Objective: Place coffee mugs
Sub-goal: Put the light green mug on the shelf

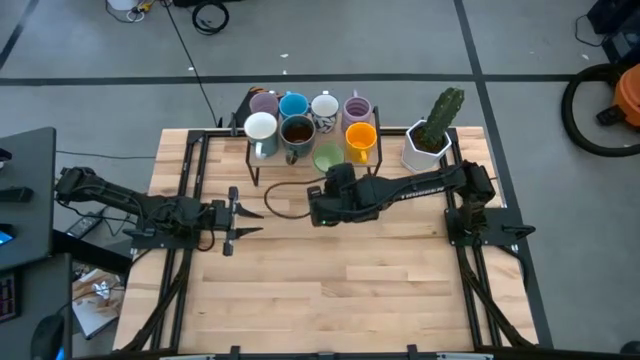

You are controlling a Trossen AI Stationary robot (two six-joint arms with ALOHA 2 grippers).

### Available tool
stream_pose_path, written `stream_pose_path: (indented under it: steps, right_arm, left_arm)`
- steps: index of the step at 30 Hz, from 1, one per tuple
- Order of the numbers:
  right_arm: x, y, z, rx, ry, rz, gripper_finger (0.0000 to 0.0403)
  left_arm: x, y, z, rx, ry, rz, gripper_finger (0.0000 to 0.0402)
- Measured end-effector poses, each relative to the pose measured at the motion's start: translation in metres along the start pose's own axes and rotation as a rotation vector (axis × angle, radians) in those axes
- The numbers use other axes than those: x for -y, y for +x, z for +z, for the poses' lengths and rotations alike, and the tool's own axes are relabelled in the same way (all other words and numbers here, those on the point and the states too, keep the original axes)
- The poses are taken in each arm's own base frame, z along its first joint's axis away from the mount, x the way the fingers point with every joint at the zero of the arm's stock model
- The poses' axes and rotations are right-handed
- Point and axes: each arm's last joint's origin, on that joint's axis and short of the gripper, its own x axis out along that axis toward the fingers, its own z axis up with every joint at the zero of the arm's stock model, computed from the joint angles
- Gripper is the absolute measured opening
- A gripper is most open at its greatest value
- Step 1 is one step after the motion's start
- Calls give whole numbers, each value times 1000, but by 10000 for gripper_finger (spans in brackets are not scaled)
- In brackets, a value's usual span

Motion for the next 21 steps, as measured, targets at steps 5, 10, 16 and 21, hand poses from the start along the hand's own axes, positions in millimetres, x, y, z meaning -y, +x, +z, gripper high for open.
stream_pose_path:
  steps: [5, 10, 16, 21]
  right_arm:
    - [3, 15, 13, -11, 6, -26, 66]
    - [4, 25, 23, -13, 12, -30, 66]
    - [8, 37, 34, -37, 33, -41, 66]
    - [9, 41, 37, -47, 52, -45, 66]
  left_arm:
    - [1, 0, 0, 6, -10, -32, 141]
    - [2, 0, 1, 14, -4, -88, 141]
    - [4, 0, 1, 19, -1, -130, 141]
    - [4, 0, 1, 20, -13, -140, 141]
